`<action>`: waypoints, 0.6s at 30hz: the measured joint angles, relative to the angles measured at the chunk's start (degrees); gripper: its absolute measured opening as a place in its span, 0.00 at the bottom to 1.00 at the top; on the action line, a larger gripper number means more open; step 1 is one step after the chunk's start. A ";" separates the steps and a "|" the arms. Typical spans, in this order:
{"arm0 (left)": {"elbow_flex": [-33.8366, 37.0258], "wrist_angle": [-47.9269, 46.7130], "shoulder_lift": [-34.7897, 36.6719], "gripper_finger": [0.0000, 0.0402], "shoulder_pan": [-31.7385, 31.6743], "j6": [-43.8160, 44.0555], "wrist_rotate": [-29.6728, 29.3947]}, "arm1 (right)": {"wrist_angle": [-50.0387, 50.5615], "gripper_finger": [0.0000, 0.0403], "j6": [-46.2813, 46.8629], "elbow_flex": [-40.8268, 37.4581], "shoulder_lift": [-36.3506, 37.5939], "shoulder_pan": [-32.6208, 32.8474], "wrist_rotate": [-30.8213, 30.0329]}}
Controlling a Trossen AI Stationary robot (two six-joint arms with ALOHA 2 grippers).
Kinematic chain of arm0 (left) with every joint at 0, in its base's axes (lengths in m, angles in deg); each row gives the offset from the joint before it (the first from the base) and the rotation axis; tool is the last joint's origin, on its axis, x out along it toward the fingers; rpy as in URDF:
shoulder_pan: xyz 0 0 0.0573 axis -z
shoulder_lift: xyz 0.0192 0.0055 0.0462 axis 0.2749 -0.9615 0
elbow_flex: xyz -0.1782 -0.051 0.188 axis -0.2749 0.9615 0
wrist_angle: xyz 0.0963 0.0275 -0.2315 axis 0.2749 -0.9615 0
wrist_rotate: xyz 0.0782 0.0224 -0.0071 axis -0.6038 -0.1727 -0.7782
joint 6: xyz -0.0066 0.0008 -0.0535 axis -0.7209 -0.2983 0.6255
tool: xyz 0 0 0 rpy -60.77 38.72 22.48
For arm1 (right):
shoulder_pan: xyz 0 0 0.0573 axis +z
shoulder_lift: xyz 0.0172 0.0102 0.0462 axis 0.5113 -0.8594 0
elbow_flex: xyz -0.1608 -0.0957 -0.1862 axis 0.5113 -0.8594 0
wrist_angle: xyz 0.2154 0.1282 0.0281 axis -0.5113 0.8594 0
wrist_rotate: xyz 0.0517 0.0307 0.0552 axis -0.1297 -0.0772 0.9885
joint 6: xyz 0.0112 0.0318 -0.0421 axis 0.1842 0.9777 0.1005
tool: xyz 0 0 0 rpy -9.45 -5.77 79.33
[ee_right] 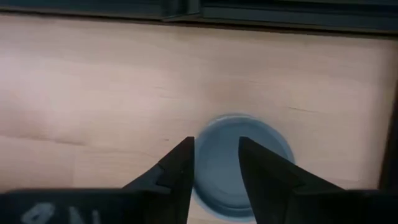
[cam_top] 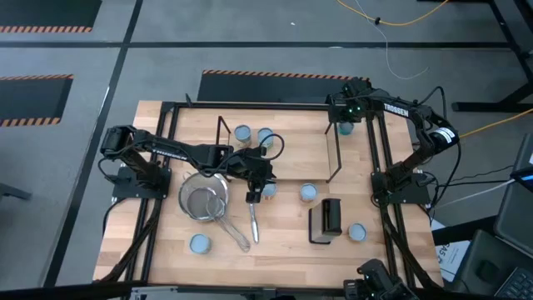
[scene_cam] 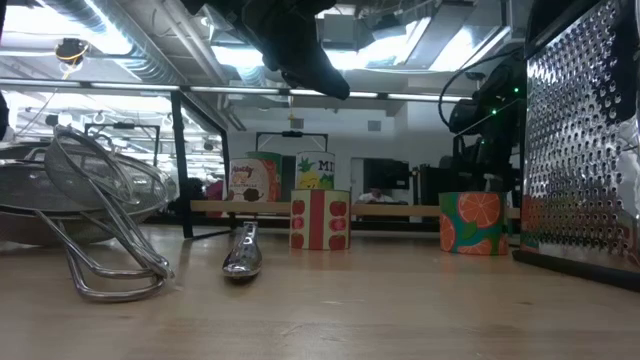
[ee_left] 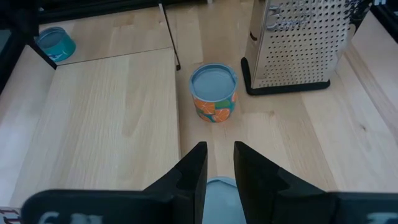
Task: Pick and place cans onto a shelf
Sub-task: Put the blue can on the shelf
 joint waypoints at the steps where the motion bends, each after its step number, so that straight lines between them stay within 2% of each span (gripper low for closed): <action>1: 0.00 0.00 0.00 0.18 0.00 0.01 -0.01 | -0.19 0.32 0.41 -0.21 0.02 0.00 -0.14; 18: -0.04 -0.20 0.00 0.18 0.00 0.03 0.00 | -2.49 0.32 2.80 -1.98 0.02 2.03 -0.01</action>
